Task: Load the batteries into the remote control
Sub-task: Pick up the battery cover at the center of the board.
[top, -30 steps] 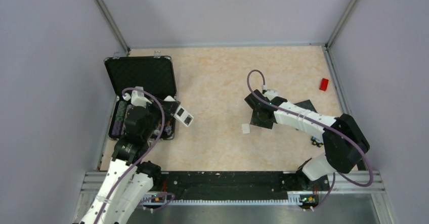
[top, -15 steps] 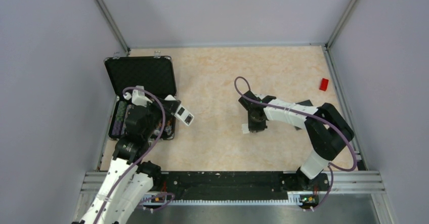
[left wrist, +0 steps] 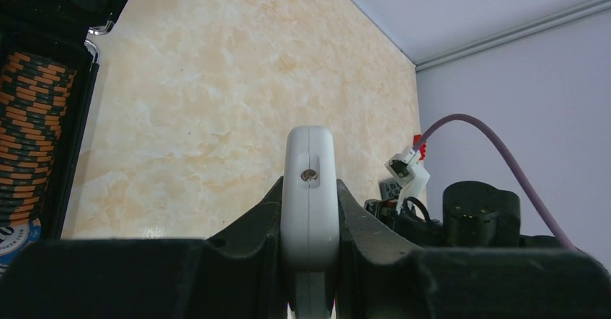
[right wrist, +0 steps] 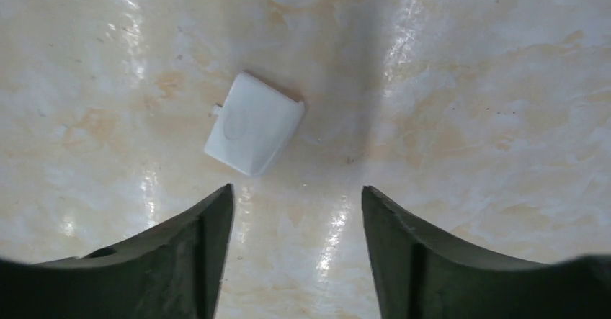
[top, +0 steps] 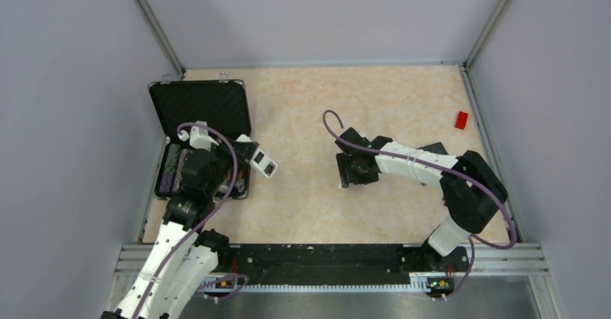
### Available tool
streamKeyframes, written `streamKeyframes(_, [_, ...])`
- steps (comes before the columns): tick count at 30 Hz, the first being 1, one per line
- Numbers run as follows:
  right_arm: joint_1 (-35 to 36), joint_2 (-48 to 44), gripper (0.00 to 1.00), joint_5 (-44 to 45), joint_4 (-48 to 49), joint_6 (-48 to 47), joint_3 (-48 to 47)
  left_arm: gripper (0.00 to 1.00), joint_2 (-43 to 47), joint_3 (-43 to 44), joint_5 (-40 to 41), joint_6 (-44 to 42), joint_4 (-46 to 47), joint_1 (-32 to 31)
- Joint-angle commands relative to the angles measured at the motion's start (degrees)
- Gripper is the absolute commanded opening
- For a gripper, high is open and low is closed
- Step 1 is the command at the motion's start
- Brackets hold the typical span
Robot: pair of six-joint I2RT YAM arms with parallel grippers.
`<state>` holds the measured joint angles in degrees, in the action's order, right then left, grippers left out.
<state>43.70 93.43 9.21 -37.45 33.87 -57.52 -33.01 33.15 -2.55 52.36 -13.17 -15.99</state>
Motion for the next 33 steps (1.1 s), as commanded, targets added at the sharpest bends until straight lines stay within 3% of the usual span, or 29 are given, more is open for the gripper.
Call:
streamKeyframes(1, [0.2, -3.4, 0.73, -3.9, 2.2, -13.9, -0.5, 0.00, -0.9, 0.3, -0.2, -0.7, 5.1, 0.2])
streamKeyframes(4, [0.2, -0.5, 0.82, -4.1, 1.8, -23.3, -1.4, 0.00, -1.7, 1.0, 0.1, -1.5, 5.3, 0.2])
streamKeyframes(9, [0.3, 3.4, 0.81, -5.2, 0.3, -35.0, -4.4, 0.00, -3.4, 3.7, 1.9, -3.2, 3.4, 0.3])
streamKeyframes(15, [0.3, 5.7, 0.79, -6.0, 2.2, -42.5, -7.5, 0.00, -5.9, 5.9, 2.0, -4.3, 3.0, 0.7])
streamKeyframes(33, [3.0, 12.4, 0.71, -10.3, 1.4, -47.9, -9.1, 0.00, -11.7, 8.0, -3.0, -3.9, 6.2, 4.6])
